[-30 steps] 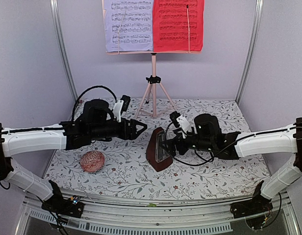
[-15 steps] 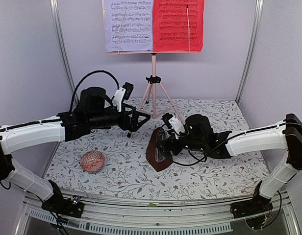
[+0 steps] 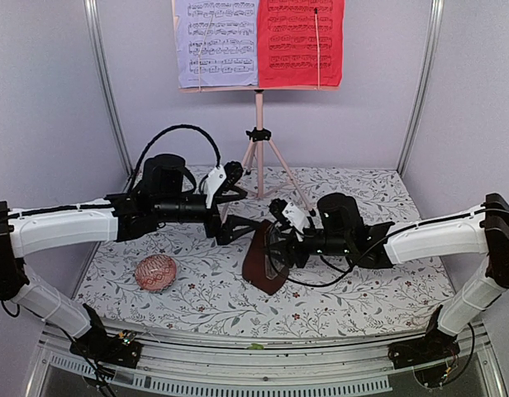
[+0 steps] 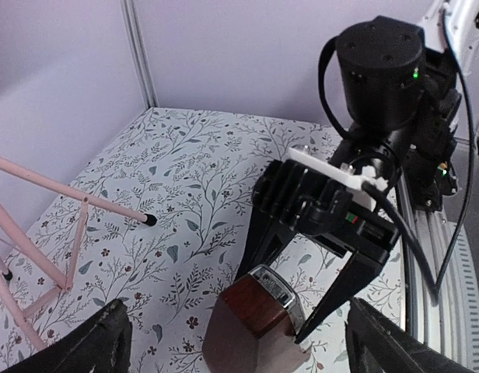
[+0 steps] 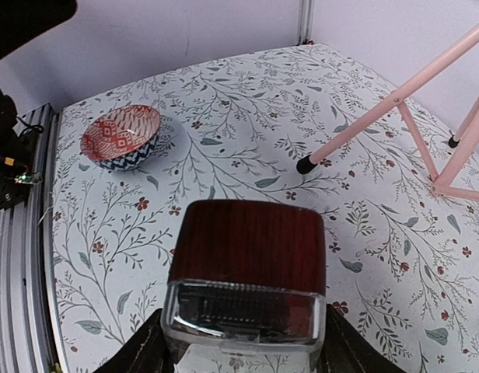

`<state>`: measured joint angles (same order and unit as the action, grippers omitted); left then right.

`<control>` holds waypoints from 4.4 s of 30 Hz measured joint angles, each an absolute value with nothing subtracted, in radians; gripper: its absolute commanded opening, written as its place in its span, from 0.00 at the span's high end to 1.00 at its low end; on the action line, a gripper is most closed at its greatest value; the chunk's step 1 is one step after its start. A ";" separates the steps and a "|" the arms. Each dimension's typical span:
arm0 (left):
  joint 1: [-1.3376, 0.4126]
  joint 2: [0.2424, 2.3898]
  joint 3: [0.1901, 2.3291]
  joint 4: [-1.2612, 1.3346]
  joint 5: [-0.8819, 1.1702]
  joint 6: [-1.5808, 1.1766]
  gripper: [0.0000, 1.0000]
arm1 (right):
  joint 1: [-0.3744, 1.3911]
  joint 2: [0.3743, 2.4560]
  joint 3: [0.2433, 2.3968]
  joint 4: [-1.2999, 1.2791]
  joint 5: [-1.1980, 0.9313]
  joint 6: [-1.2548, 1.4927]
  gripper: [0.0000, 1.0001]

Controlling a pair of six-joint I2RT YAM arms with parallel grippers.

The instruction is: Set up the instrument practice props

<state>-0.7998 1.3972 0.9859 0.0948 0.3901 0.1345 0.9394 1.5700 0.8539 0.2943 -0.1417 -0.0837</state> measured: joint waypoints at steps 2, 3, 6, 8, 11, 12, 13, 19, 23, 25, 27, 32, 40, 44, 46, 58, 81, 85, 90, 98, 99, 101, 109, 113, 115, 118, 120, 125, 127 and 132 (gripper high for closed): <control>-0.800 1.397 0.962 0.121 0.427 0.173 0.04 | 0.937 1.555 0.841 0.289 -0.189 -0.100 0.55; -0.800 1.397 0.948 0.131 0.445 0.194 0.04 | 0.937 1.550 0.837 0.284 -0.210 -0.107 0.55; -0.800 1.408 0.926 0.139 0.506 0.253 0.05 | 0.937 1.541 0.835 0.264 -0.268 -0.129 0.51; -0.800 1.420 0.920 0.144 0.555 0.283 0.05 | 0.937 1.532 0.829 0.257 -0.297 -0.138 0.48; -0.800 1.442 0.912 0.146 0.624 0.318 0.07 | 0.937 1.512 0.814 0.244 -0.340 -0.152 0.46; -0.800 1.449 0.909 0.146 0.639 0.326 0.08 | 0.937 1.507 0.810 0.240 -0.352 -0.154 0.44; -0.800 1.460 0.906 0.146 0.659 0.337 0.09 | 0.937 1.504 0.810 0.234 -0.358 -0.156 0.42; -0.800 1.510 0.904 0.142 0.735 0.376 0.12 | 0.937 1.477 0.804 0.188 -0.391 -0.151 0.20; -0.801 1.554 0.922 0.133 0.763 0.397 0.14 | 0.942 1.458 0.798 0.171 -0.395 -0.147 0.12; -0.804 1.576 0.931 0.128 0.773 0.405 0.15 | 0.942 1.447 0.792 0.164 -0.394 -0.146 0.12; -0.807 1.593 0.939 0.124 0.775 0.414 0.17 | 0.942 1.442 0.789 0.159 -0.392 -0.146 0.12; -0.812 1.623 0.960 0.106 0.776 0.430 0.25 | 0.942 1.442 0.789 0.151 -0.376 -0.146 0.14; -0.815 1.631 0.963 0.093 0.765 0.452 0.32 | 0.942 1.462 0.790 0.150 -0.371 -0.146 0.22; -0.816 1.642 0.963 0.091 0.753 0.459 0.39 | 0.942 1.477 0.790 0.149 -0.368 -0.147 0.27; -0.816 1.645 0.963 0.094 0.753 0.461 0.41 | 0.942 1.480 0.790 0.149 -0.364 -0.147 0.28; -0.817 1.649 0.964 0.101 0.748 0.468 0.65 | 0.942 1.480 0.790 0.161 -0.337 -0.146 0.40; -0.835 1.655 0.982 0.085 0.701 0.524 1.00 | 0.929 1.424 0.662 0.324 -0.333 -0.101 0.80; -0.835 1.655 0.982 0.086 0.702 0.530 1.00 | 0.926 1.420 0.643 0.356 -0.334 -0.097 0.85; -0.828 1.645 0.979 0.075 0.697 0.536 1.00 | 0.901 1.391 0.615 0.381 -0.341 -0.075 0.86; -0.801 1.629 0.973 0.053 0.684 0.553 1.00 | 0.863 1.345 0.580 0.364 -0.331 -0.033 0.86; -0.801 1.629 0.973 0.052 0.684 0.553 1.00 | 0.863 1.345 0.580 0.364 -0.328 -0.029 0.86; -0.801 1.629 0.974 0.051 0.685 0.553 1.00 | 0.861 1.342 0.580 0.360 -0.323 -0.019 0.84; -0.801 1.629 0.978 0.045 0.686 0.550 1.00 | 0.772 1.313 0.620 0.265 -0.252 0.050 0.83; -0.801 1.629 0.983 0.038 0.684 0.546 1.00 | 0.728 1.321 0.676 0.163 -0.180 0.093 0.83; -0.802 1.629 0.984 0.036 0.683 0.543 1.00 | 0.709 1.343 0.710 0.108 -0.136 0.117 0.83; -0.803 1.629 0.986 0.032 0.683 0.538 1.00 | 0.679 1.405 0.763 0.016 -0.055 0.160 0.83; -0.803 1.629 0.987 0.031 0.682 0.534 1.00 | 0.663 1.444 0.784 -0.036 -0.005 0.186 0.82; -0.805 1.629 0.987 0.032 0.672 0.526 1.00 | 0.605 1.522 0.799 -0.138 0.080 0.256 0.82; -0.805 1.629 0.987 0.032 0.669 0.524 1.00 | 0.588 1.535 0.802 -0.150 0.106 0.278 0.76; -0.805 1.629 0.987 0.033 0.666 0.519 1.00 | 0.547 1.579 0.822 -0.146 0.150 0.318 0.70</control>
